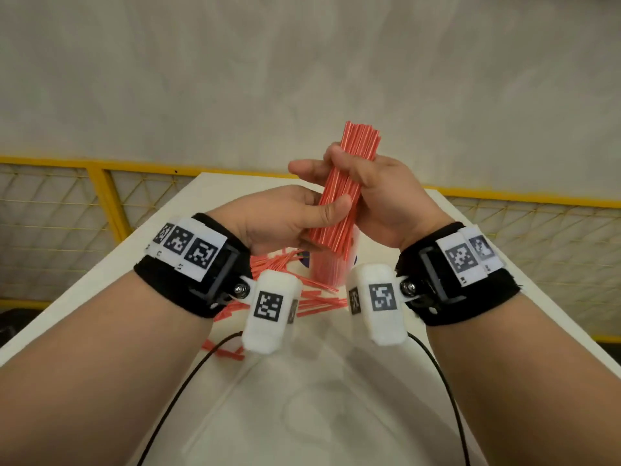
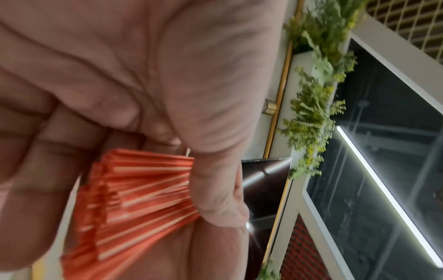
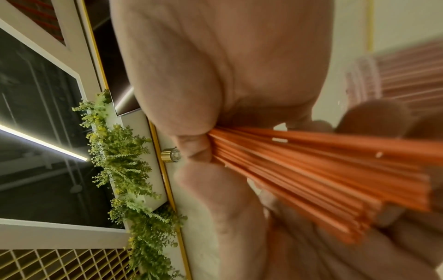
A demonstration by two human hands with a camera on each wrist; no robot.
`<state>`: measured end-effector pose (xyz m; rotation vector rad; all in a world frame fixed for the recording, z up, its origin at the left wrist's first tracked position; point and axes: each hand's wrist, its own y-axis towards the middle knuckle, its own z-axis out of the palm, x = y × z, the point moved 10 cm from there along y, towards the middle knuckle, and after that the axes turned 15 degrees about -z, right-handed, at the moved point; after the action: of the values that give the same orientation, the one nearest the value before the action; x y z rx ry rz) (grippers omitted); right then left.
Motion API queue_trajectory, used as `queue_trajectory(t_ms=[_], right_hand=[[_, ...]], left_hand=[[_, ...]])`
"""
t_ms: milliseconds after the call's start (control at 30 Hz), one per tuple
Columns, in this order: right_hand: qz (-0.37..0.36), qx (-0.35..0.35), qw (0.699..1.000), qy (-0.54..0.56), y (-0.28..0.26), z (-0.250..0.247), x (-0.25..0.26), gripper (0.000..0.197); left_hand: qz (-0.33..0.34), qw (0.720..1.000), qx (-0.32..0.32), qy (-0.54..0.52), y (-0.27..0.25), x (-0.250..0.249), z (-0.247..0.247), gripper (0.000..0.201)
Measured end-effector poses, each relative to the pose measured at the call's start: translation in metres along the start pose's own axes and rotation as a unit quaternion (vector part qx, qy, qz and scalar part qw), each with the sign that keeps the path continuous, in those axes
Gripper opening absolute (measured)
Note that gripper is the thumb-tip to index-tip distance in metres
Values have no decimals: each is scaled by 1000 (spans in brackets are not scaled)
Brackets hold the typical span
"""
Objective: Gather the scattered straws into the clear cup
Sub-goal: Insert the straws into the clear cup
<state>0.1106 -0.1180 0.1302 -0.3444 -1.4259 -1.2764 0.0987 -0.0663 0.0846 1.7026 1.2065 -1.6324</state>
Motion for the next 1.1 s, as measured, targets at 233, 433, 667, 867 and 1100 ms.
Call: queue_trajectory(t_ms=[233, 433, 667, 867, 1100], right_hand=[[4, -48, 996, -76, 21, -22, -8, 4], [-79, -118, 972, -185, 24, -64, -1, 28], [-92, -161, 963, -195, 23, -81, -8, 27], [-92, -187, 962, -178, 21, -87, -15, 26], [-173, -269, 931, -177, 15, -105, 8, 25]], left_hand=[[58, 986, -40, -152, 21, -7, -2, 30], [66, 974, -154, -153, 33, 12, -28, 31], [62, 971, -189, -132, 35, 22, -34, 28], [51, 962, -240, -122, 32, 26, -42, 27], [40, 951, -281, -123, 27, 27, -56, 24]])
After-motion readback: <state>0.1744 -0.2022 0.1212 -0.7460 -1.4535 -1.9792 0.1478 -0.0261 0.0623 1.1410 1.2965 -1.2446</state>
